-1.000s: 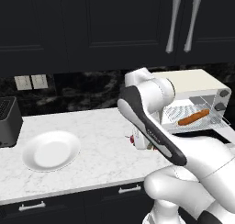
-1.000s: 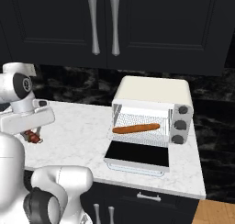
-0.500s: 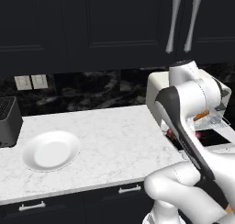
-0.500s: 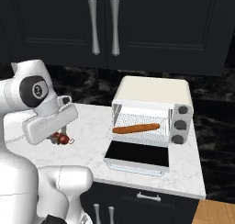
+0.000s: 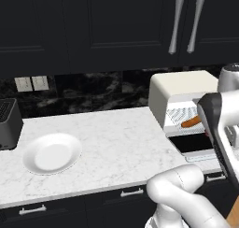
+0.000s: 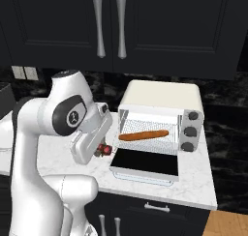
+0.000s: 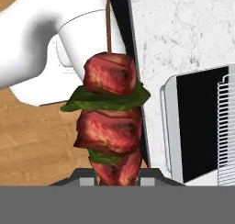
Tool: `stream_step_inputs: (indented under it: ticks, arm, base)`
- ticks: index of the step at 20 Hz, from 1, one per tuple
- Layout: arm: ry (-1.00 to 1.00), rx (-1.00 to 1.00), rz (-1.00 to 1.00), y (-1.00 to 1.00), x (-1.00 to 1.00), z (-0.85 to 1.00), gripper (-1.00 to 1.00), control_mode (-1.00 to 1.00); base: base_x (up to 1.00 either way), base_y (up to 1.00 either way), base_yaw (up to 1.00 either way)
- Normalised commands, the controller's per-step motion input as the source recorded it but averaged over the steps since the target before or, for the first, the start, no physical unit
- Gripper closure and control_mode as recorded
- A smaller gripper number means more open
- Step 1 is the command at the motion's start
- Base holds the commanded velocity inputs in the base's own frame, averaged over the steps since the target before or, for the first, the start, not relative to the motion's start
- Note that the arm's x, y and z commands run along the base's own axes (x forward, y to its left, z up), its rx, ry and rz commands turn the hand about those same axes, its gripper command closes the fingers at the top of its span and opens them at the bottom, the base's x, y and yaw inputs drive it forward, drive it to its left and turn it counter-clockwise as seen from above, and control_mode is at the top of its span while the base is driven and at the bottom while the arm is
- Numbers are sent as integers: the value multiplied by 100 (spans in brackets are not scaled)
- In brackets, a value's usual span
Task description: Pick up the kebab skewer and baguette bread, and place them inside the toaster oven. Close the toaster oven door and start by setting the timer.
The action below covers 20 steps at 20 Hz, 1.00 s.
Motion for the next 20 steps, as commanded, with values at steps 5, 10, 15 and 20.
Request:
stream_step_inputs:
  ticks: [5,10,15,20]
  arm:
    - [-1,4,6,-100,44,0,100,-100]
    - [0,10,10,-45,87,0,100,-100]
    - [-2,7,10,-3,27,-26,100,-100]
    - [0,0,0,-14,15,-34,100,-100]
  base:
    - [0,0,0]
    - [0,0,0]
    - [0,0,0]
    - [0,0,0]
